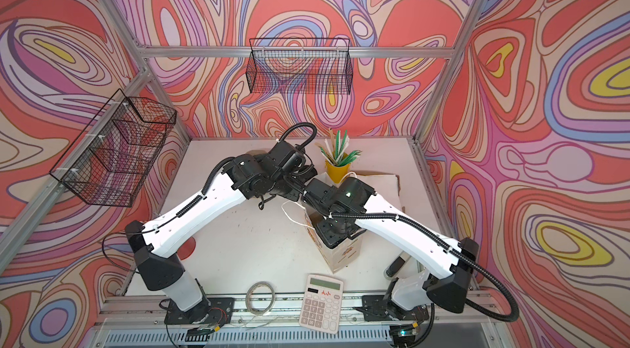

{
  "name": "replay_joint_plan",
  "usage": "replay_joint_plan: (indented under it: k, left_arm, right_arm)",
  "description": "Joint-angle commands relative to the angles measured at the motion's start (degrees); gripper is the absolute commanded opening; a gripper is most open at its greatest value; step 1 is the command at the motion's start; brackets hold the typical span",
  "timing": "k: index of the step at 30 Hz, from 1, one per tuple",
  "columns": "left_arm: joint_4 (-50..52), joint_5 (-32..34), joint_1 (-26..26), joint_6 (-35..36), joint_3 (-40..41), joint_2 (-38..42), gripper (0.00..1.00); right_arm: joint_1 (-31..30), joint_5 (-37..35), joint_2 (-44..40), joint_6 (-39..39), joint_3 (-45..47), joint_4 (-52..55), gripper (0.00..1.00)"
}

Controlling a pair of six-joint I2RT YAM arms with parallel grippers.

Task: Pack a coffee takeout order
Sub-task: Stand up the takeout bag at the center of the table.

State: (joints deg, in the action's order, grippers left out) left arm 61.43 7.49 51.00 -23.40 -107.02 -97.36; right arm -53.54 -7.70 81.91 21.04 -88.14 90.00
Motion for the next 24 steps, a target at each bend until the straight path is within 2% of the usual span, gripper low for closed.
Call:
replay_joint_plan:
  k: [1, 4, 9, 22, 24]
  left_arm:
    - [-0.20, -4.02, 2.13, 0.02, -0.13, -1.18, 0.33]
    - [-1.62, -4.89, 2.14, 0.28, 0.39, -0.91, 0.29]
    - [-0.43, -3.81, 1.33, 0.35, -0.95, -1.69, 0.01]
    - [6.49, -3.68, -2.30, 4.38, -3.56, -0.37, 0.00]
    - [7.78, -2.06, -2.76, 5.34, -3.98, -0.20, 0.00]
  right_arm:
    - [0.30, -1.25, 2.02, -0.85, -2.21, -2.92, 0.64]
    - [0.36, -1.18, 2.18, -1.01, -2.57, -2.92, 0.64]
    - [0.36, -0.67, 2.41, -1.17, -2.49, -3.93, 0.64]
    - [0.28, 2.61, 7.45, -2.59, -5.13, -8.78, 0.63]
    - [0.30, 2.88, 8.11, -2.99, -5.86, -9.42, 0.63]
